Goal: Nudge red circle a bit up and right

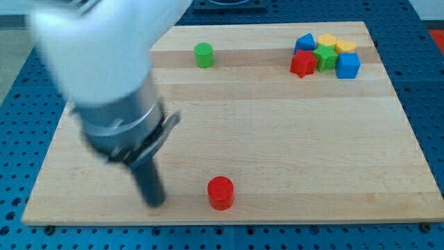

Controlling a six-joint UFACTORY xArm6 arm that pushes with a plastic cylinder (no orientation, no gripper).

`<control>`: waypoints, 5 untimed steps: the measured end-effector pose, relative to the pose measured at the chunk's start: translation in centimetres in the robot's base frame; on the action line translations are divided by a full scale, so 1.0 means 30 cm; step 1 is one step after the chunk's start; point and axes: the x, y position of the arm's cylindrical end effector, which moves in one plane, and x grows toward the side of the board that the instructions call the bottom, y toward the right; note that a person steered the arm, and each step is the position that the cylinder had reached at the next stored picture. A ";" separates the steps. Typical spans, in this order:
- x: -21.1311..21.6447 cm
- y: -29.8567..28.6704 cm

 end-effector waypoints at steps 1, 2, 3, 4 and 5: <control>0.002 -0.001; 0.004 0.000; 0.004 0.003; 0.004 0.006; 0.004 0.159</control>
